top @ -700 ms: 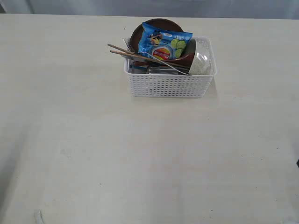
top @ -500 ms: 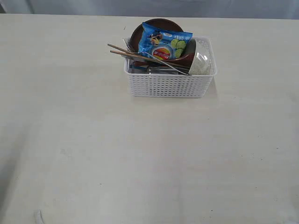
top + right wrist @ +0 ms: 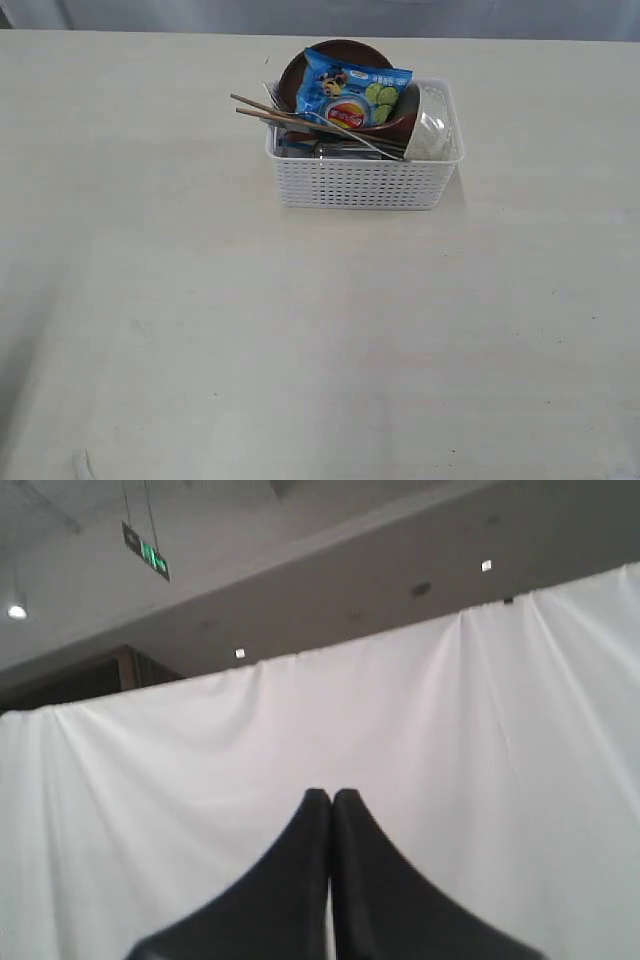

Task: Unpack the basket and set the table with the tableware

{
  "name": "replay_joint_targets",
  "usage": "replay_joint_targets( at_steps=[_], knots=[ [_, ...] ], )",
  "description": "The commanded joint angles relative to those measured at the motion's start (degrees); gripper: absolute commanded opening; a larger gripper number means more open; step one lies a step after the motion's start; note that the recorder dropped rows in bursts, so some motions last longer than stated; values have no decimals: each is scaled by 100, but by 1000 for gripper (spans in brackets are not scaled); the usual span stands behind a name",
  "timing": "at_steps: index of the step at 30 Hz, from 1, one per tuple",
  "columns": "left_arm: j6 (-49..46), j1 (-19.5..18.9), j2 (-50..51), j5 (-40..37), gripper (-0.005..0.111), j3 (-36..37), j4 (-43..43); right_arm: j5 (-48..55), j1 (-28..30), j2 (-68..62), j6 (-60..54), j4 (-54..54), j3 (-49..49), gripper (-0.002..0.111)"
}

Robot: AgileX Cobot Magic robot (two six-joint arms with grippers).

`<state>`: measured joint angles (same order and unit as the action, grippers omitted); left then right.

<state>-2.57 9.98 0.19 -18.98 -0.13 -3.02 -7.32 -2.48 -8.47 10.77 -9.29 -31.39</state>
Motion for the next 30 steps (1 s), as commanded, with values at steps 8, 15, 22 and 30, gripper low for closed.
replay_joint_targets(
  at_steps=[8, 15, 22, 30],
  knots=[
    [2, -14, -19, 53, 0, 13, 10, 3976, -293, -2896, -842, -844, -2409, 19],
    [2, -14, -19, 53, 0, 13, 10, 5681, -1022, -4808, -2314, -1502, -3511, 42],
    [2, -14, -19, 53, 0, 13, 10, 6402, -1604, -6577, -2825, -1315, -4082, 42],
    [2, -14, -19, 53, 0, 13, 10, 5996, -2528, -8087, -3572, -1332, -4194, 42]
  ],
)
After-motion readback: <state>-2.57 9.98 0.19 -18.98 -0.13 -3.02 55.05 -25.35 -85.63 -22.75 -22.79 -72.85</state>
